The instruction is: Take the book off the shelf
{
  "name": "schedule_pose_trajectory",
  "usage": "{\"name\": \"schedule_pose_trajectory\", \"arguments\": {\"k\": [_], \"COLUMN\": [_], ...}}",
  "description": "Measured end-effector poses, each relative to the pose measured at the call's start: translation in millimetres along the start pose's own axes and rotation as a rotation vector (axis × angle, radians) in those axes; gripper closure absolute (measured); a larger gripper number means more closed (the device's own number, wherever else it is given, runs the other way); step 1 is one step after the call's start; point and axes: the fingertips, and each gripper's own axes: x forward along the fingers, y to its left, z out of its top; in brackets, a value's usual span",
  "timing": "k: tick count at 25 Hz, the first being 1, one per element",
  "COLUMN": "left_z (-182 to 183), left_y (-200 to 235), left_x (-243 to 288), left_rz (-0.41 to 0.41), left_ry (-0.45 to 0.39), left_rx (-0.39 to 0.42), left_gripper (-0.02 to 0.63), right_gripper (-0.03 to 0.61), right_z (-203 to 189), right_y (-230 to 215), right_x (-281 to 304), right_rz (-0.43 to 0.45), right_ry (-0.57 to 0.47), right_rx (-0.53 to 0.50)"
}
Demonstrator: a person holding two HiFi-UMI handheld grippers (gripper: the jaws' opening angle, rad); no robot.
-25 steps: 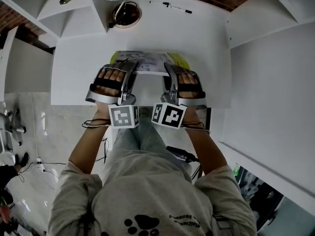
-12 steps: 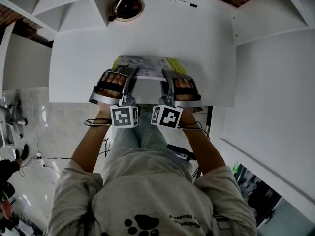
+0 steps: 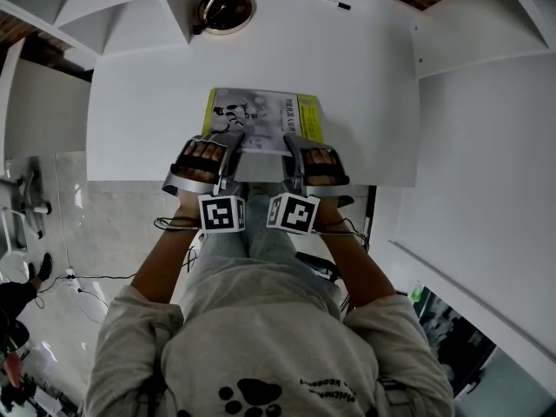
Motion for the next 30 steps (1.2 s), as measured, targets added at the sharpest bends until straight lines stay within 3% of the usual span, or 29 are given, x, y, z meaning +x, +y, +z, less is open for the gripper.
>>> {"name": "schedule_pose_trajectory", "arguments": {"k": [18,26,30], "left_z": [-6,-6,-6], "left_y": [-66,-81,-93], "left_x": [3,5,5], "left_rz": [-0.207,-0.302,-0.402], "left_ry": [0.056,0.075,0.085], "left_rx": [-0.025,-0.063,-0.086], "left_gripper": [0.529,0.515,0.475], "right_gripper": [0.495,0.483,0.451], "right_z": [-6,-1,-15], "right_y": [66,75,94], "right_x": [6,5,10], "right_rz": [0.198,0.282,0.362], "right_ry": [0.013,-0.003,0.031], "right_rx": [-0.055,-0.025,-0.065]}}
